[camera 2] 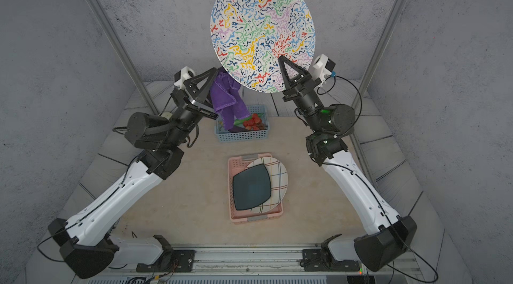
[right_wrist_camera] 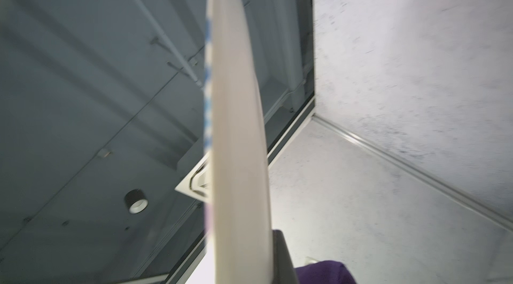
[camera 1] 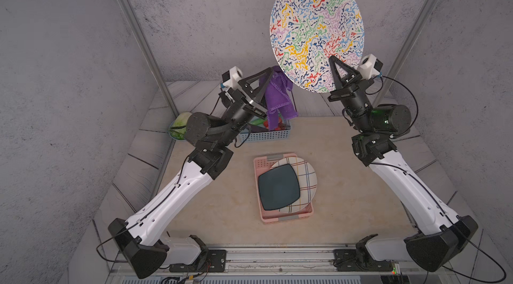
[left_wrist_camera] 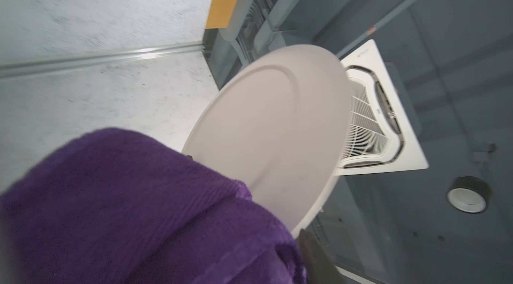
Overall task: Wipe the wet plate dry
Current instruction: Wipe the plate with towel.
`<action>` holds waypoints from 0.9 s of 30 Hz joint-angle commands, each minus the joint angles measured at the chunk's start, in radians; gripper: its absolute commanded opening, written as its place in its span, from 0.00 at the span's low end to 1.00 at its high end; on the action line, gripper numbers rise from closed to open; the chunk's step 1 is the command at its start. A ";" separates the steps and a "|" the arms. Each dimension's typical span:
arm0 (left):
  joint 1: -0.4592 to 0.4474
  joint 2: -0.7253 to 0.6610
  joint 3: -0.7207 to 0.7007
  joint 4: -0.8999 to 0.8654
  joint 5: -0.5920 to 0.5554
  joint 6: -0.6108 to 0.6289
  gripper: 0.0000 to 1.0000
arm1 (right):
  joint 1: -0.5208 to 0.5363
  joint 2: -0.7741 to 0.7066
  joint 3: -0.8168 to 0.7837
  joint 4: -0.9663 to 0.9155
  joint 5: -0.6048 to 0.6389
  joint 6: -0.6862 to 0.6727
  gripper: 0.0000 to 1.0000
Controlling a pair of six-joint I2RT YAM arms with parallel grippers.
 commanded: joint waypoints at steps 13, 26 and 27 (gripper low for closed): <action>0.029 0.112 0.461 -1.048 0.139 0.869 0.00 | 0.105 -0.140 0.012 -0.574 -0.180 -0.426 0.00; 0.009 0.317 0.804 -1.724 -0.259 1.259 0.00 | 0.171 -0.251 -0.025 -0.736 -0.186 -0.625 0.00; 0.014 0.318 0.802 -1.725 -0.249 1.269 0.00 | 0.185 -0.259 -0.029 -0.755 -0.194 -0.648 0.00</action>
